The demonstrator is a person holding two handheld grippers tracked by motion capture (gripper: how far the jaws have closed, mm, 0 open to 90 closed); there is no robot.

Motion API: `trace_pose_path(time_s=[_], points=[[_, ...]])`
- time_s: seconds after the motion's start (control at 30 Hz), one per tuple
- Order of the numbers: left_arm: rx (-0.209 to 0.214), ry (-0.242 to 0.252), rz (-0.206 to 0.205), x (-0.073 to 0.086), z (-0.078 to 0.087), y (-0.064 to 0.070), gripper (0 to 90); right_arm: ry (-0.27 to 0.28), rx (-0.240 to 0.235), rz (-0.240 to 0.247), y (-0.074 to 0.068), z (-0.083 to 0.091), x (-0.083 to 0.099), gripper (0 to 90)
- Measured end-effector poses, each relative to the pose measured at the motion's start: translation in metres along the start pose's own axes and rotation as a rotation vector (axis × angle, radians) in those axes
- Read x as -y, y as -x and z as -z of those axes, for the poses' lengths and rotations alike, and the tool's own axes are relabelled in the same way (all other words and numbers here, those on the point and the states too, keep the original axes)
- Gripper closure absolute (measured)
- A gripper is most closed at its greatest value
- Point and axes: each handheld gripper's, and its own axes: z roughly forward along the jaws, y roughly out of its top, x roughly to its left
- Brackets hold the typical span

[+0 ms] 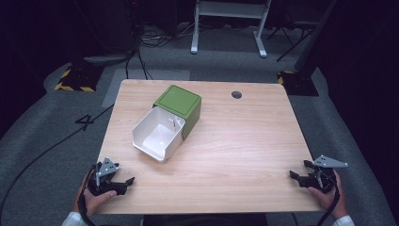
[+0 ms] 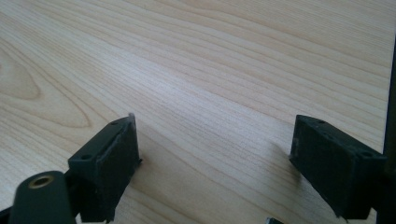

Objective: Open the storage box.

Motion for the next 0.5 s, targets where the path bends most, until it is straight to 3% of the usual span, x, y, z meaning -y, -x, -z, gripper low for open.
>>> trace_pose_path(time_s=[0.5], points=[[-0.01,0.001,0.011,0.0002,-0.0001,0.0013,16.1,0.0,0.0,0.006,-0.0002,0.0,0.0001,15.3]])
